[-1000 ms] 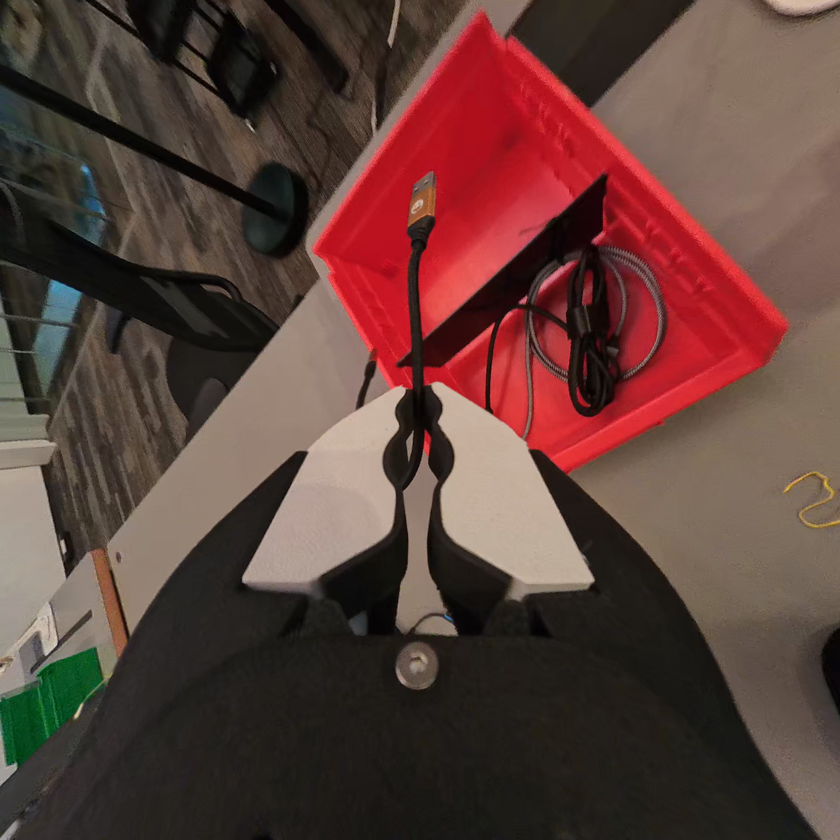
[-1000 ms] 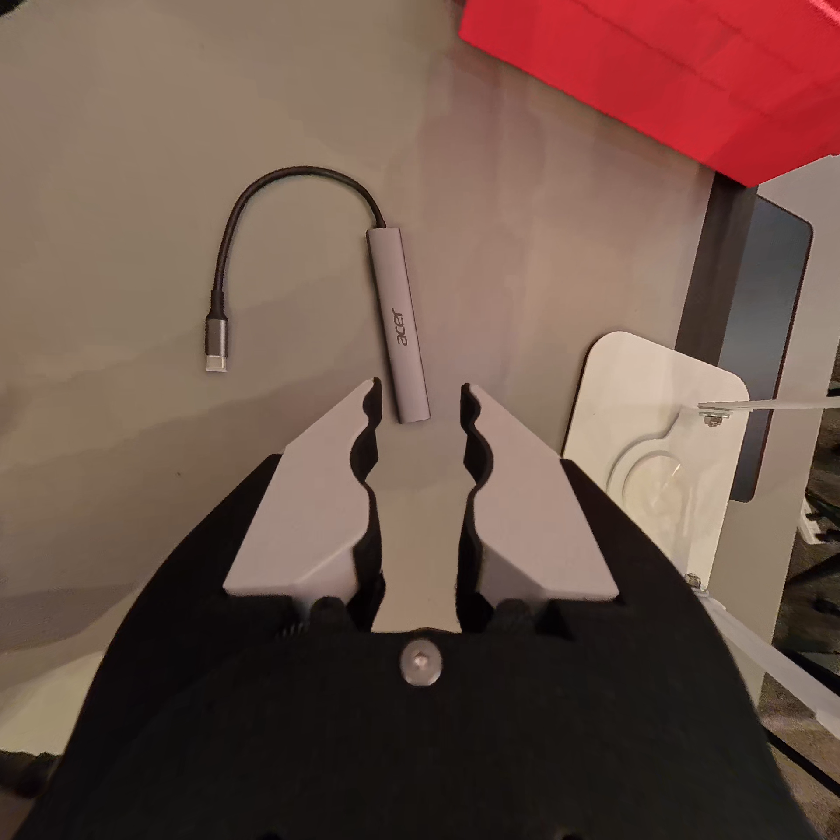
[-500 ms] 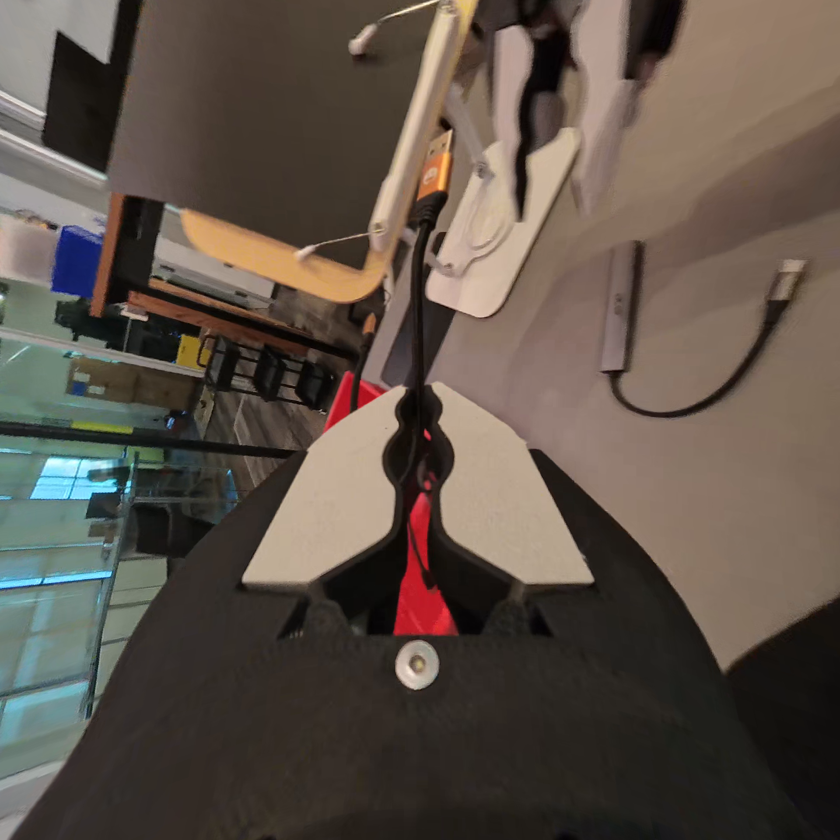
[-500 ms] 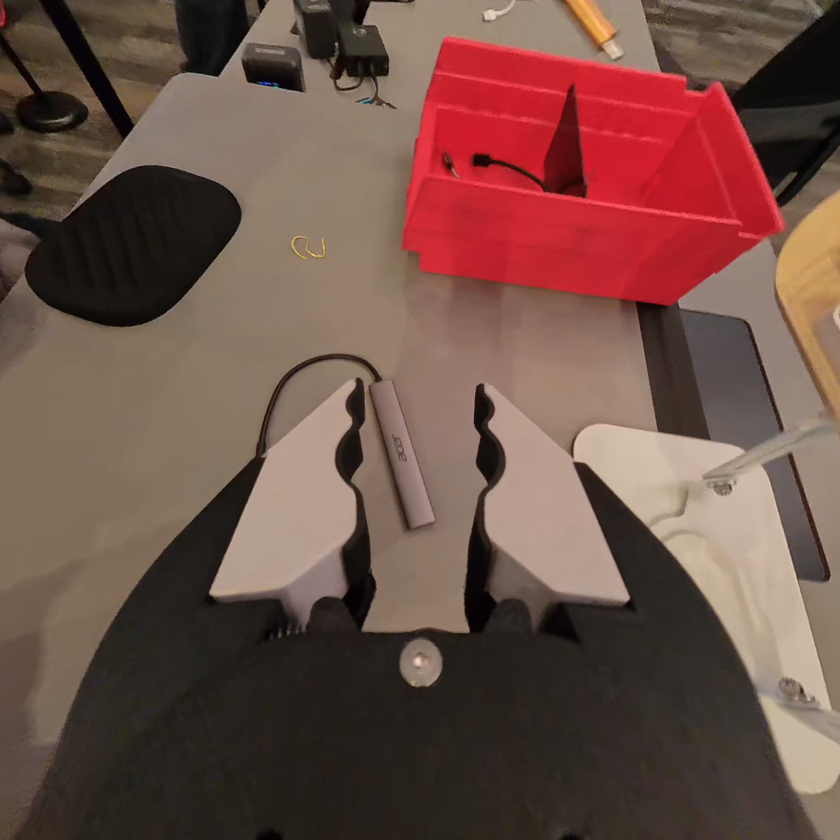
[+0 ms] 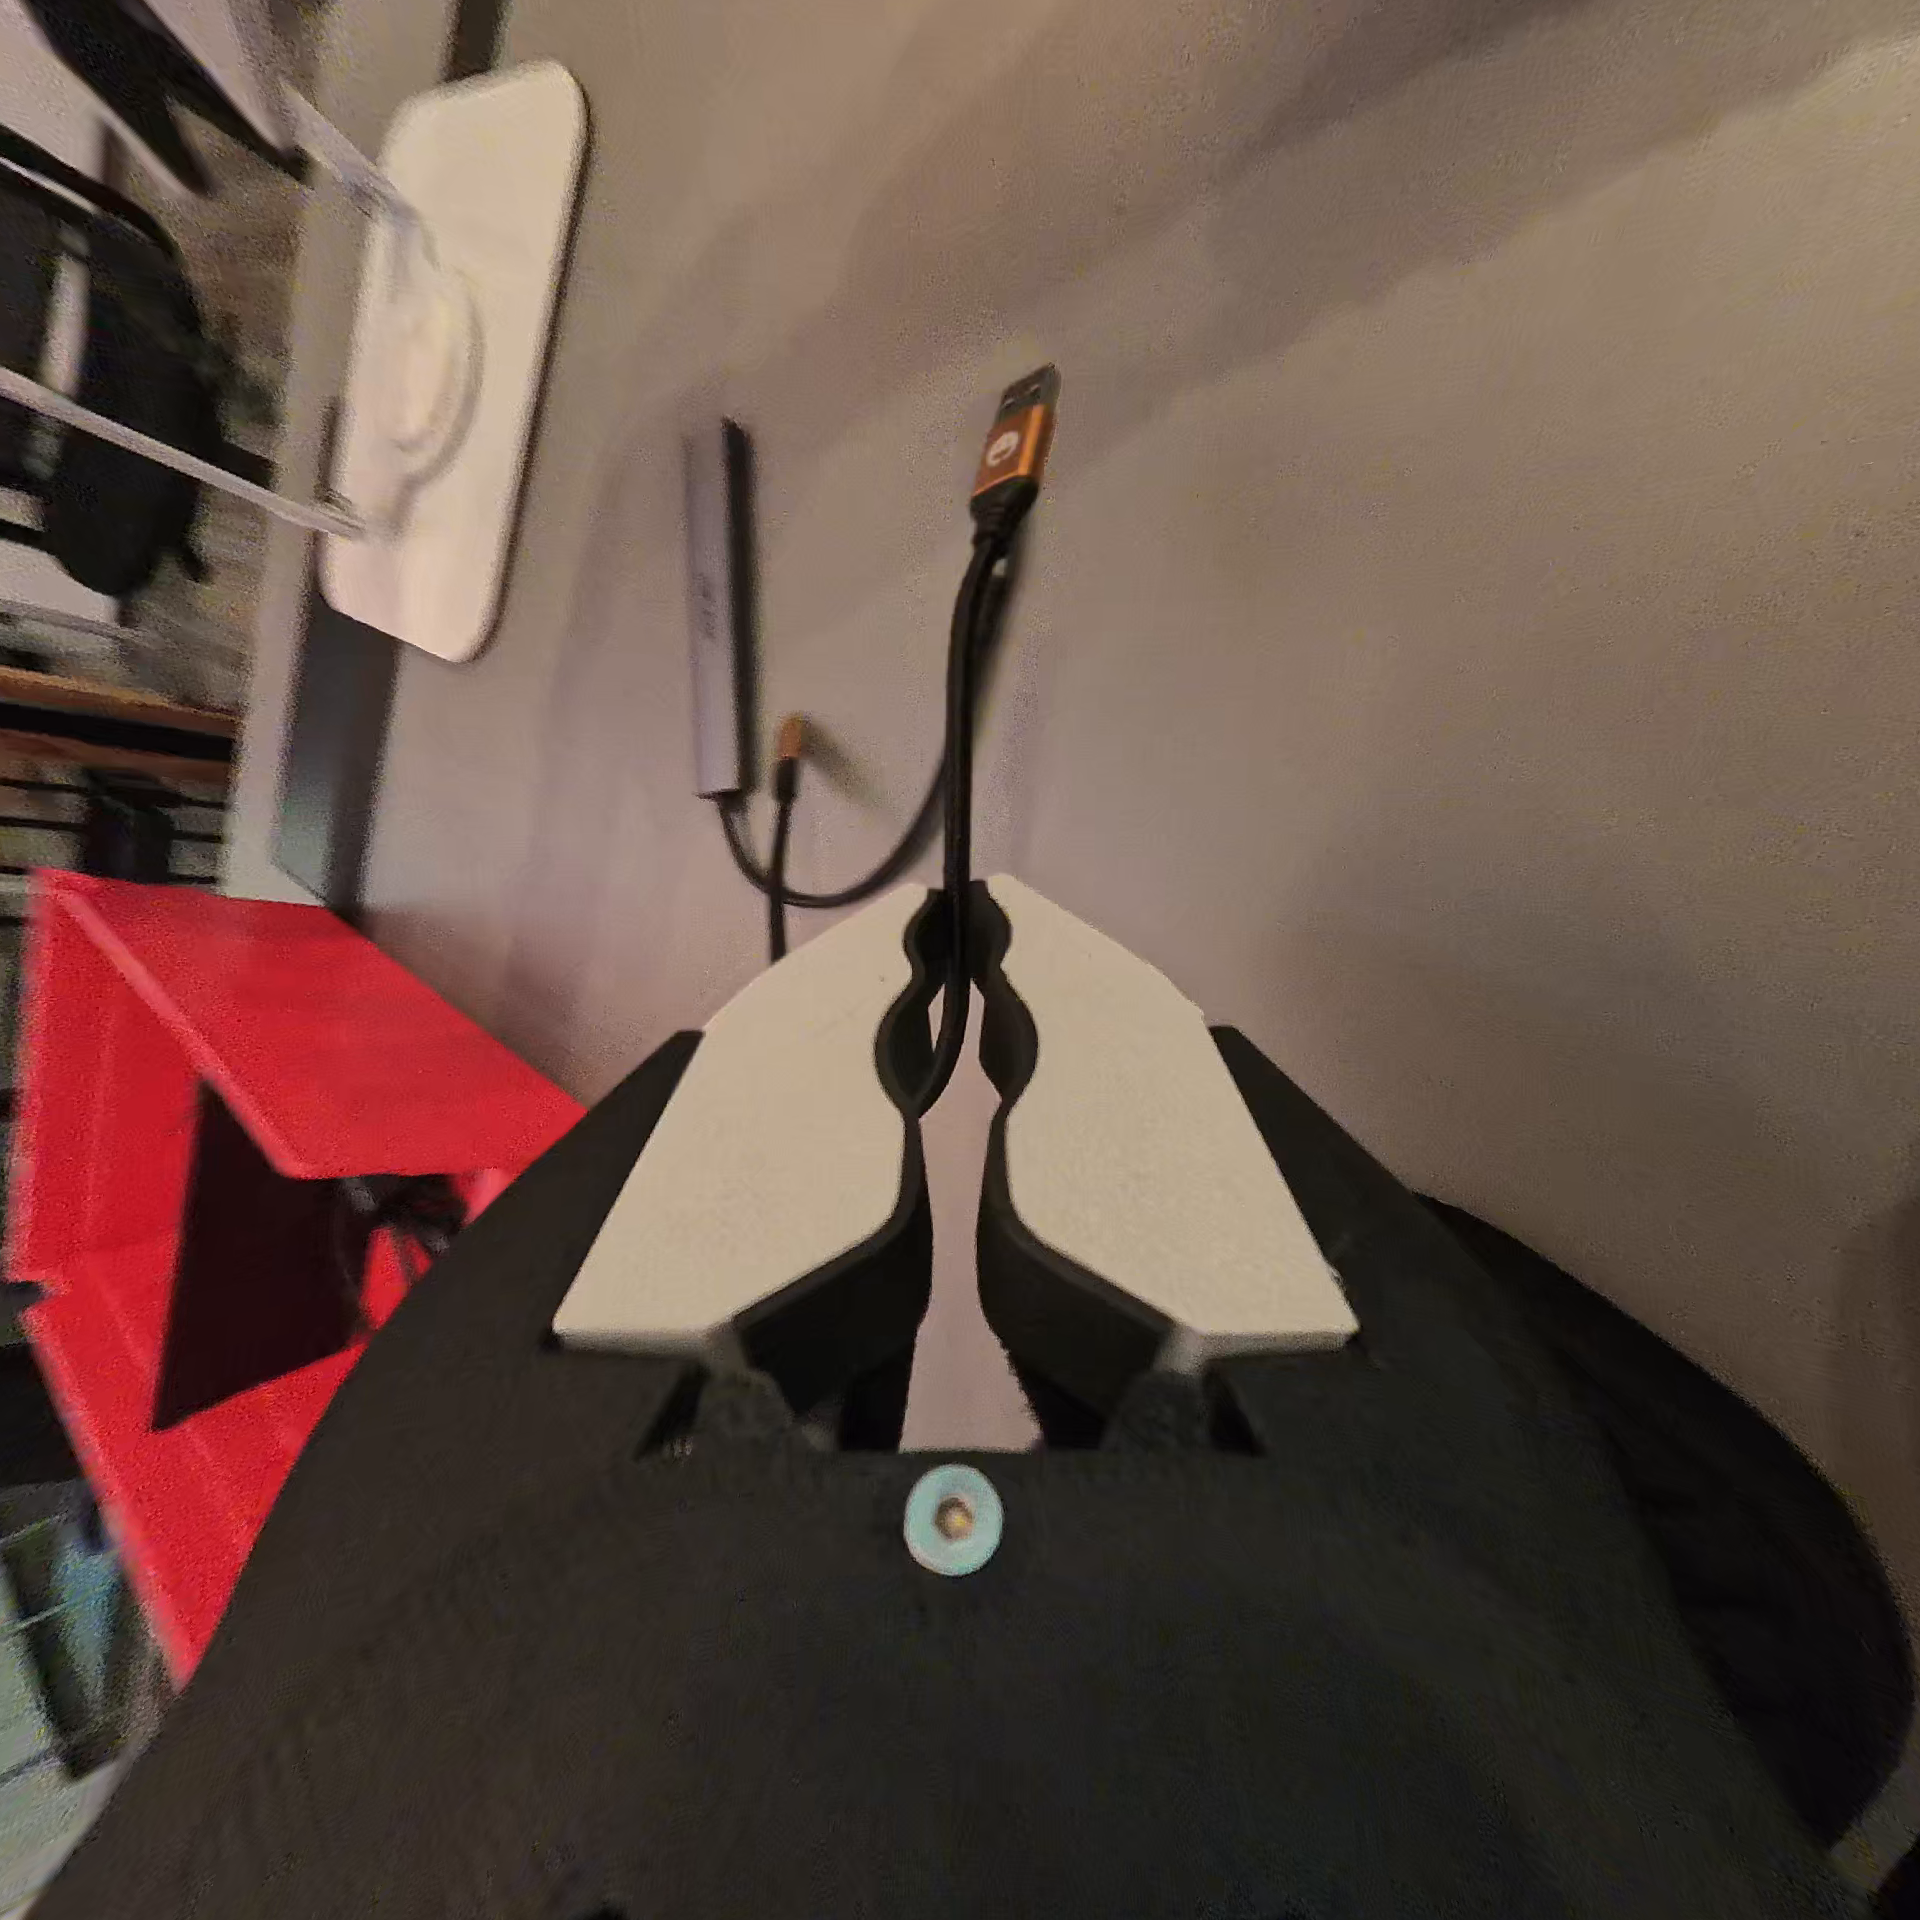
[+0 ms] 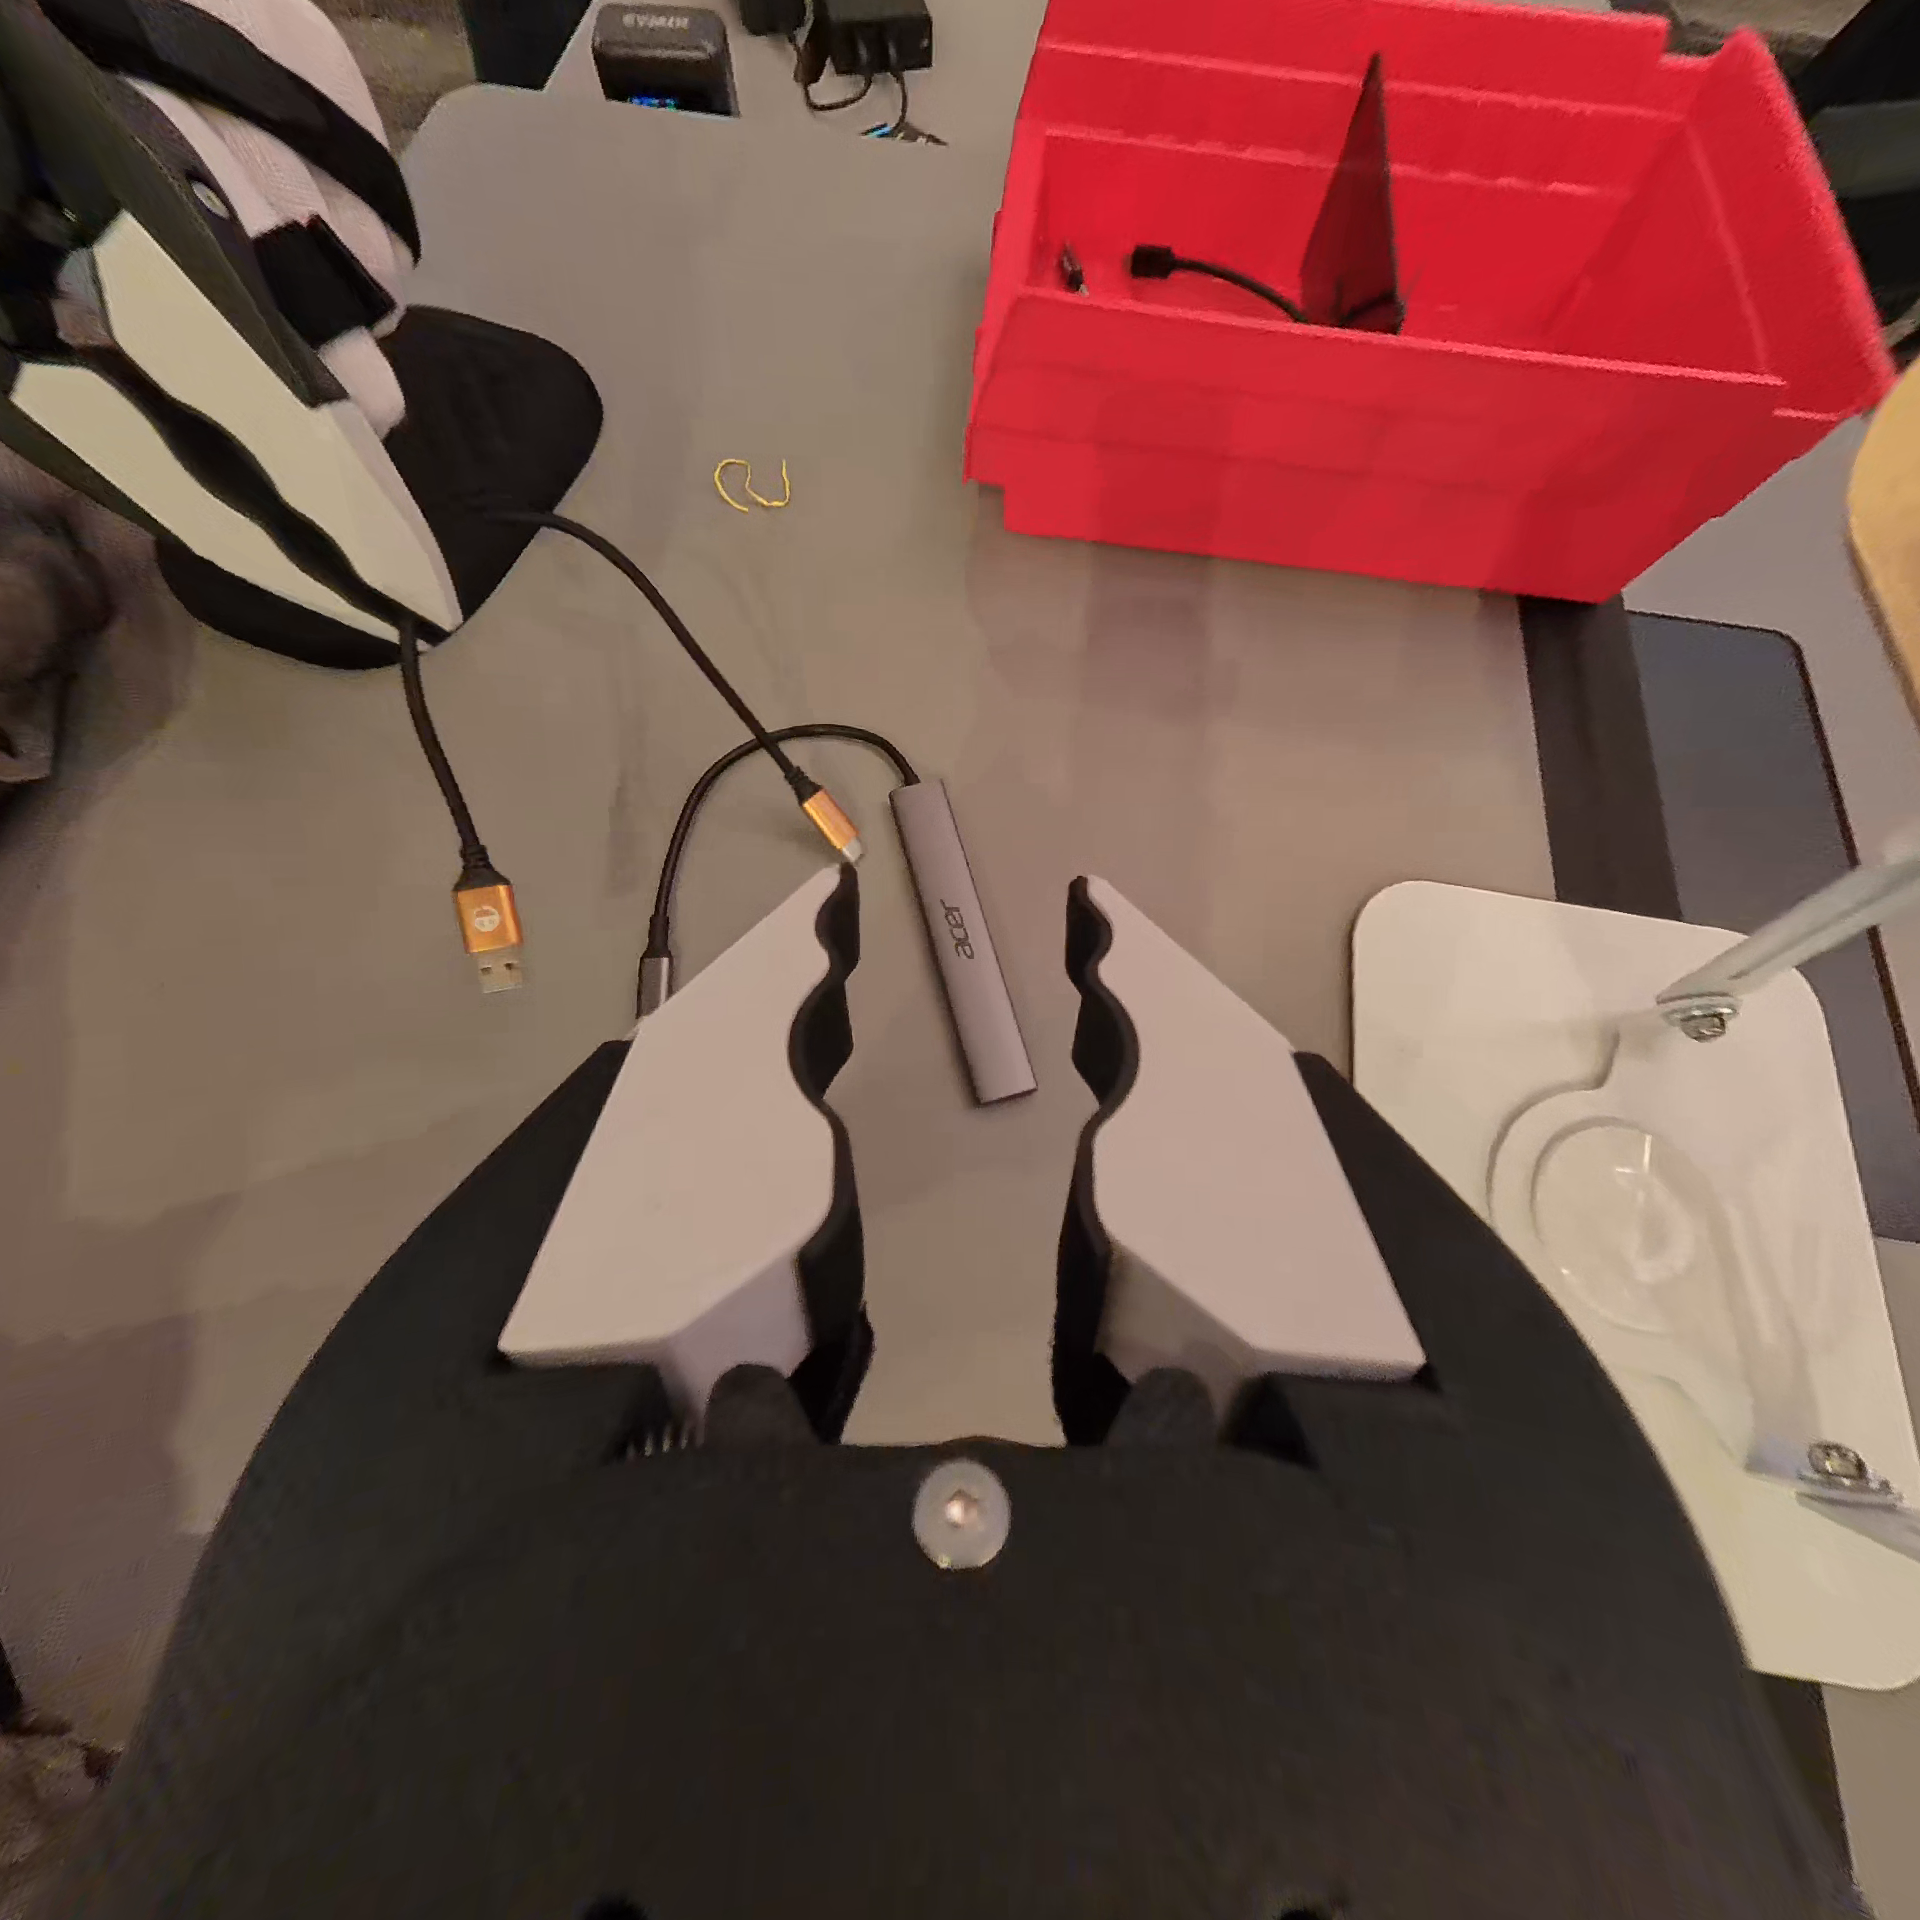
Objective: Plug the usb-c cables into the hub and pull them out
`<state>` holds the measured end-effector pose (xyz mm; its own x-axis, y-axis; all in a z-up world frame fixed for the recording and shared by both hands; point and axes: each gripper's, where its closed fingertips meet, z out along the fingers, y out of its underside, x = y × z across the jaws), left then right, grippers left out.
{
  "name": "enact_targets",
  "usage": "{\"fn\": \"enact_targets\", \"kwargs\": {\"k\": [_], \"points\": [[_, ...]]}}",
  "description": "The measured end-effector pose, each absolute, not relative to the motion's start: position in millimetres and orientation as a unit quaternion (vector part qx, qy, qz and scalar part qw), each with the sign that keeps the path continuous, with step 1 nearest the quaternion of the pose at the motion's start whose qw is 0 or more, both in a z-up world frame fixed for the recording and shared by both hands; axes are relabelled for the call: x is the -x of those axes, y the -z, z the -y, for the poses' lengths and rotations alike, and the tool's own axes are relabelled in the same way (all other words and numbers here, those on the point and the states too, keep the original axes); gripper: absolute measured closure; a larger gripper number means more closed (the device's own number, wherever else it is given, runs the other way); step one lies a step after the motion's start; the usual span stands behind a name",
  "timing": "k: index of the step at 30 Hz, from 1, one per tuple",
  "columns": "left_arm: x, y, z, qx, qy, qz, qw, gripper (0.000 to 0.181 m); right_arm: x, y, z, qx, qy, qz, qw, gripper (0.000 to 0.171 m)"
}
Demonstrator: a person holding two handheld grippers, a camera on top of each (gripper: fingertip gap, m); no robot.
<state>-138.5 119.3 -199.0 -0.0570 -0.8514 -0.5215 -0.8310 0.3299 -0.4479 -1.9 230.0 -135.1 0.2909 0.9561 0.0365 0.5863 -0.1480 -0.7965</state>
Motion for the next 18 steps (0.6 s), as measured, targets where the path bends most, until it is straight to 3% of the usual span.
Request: {"fn": "enact_targets", "kwargs": {"k": [2,7,10,14,18], "points": [[145,222,-111,0.610,0.042,-0.725,0.318,0.177,7,139,-229,0.713,-0.253,0.546,0.360,0.133],[151,247,-109,0.625,0.055,-0.717,0.304,0.177,16,145,-225,0.709,-0.254,0.560,0.347,0.133],[155,248,-109,0.647,0.086,-0.698,0.295,0.155,19,147,-224,0.707,-0.256,0.563,0.344,0.132],[172,232,-122,0.682,0.126,-0.653,0.305,0.139,25,149,-224,0.703,-0.260,0.567,0.342,0.133],[201,215,-146,0.717,0.131,-0.604,0.321,0.140,29,156,-223,0.703,-0.255,0.576,0.330,0.133]]}}
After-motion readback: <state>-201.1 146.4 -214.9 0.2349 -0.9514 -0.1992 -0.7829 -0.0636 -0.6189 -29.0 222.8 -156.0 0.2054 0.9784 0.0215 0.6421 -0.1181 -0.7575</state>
